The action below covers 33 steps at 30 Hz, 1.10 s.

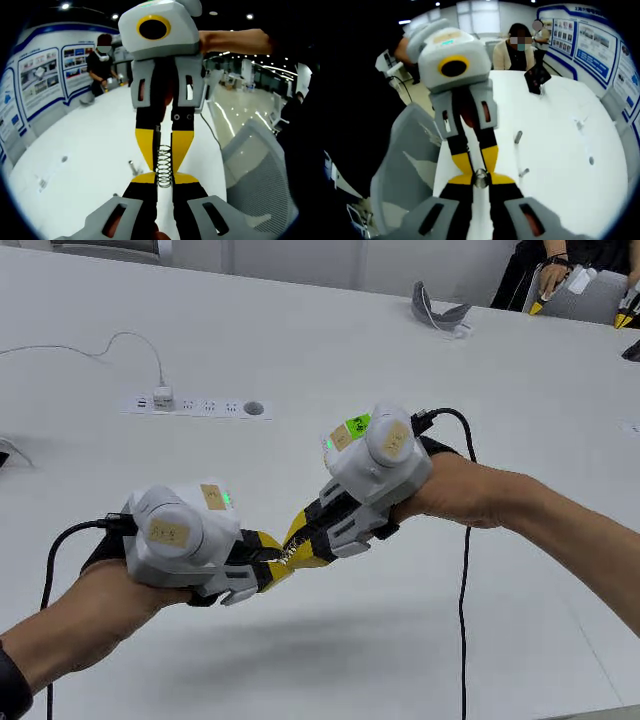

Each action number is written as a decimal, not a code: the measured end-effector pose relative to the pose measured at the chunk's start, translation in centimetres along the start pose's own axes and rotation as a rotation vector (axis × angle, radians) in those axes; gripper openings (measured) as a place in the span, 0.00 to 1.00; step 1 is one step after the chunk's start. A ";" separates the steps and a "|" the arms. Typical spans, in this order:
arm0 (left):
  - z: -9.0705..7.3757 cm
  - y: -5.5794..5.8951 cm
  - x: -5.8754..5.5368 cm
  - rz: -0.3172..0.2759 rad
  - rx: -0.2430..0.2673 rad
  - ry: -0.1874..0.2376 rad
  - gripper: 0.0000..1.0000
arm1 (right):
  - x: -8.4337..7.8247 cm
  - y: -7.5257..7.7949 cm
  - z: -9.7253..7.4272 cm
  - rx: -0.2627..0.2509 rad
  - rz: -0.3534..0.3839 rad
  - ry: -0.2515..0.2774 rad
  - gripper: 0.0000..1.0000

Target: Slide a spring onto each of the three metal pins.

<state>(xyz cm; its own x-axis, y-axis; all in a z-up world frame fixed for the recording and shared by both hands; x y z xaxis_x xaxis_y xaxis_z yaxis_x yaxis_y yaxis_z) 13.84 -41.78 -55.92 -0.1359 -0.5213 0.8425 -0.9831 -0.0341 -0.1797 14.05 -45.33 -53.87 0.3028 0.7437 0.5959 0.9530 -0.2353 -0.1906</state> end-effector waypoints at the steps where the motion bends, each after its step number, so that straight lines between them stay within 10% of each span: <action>1: 0.0 0.1 0.0 -0.006 -0.003 0.004 0.10 | -0.1 0.0 0.0 0.005 0.002 -0.001 0.13; 33: -1.9 -1.3 -3.4 -0.125 0.108 -0.018 0.29 | -1.1 1.6 0.3 -0.067 0.044 0.021 0.12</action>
<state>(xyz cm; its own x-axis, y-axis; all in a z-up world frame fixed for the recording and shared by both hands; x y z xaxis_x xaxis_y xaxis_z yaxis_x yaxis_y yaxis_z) 15.32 -38.34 -57.53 -0.0098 -0.5223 0.8527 -0.9732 -0.1910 -0.1282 15.24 -46.36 -55.06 0.3439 0.7186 0.6045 0.9365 -0.3092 -0.1652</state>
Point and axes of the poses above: the centre of the closed fingertips' face, and the gripper's own axes: z roughly forward along the fingers, y roughly to its right, x roughly out of its top, the point moved 4 cm from there along -z, roughly backward along the fingers, and after that the axes turned 11 degrees about z, right-handed, at the moved point
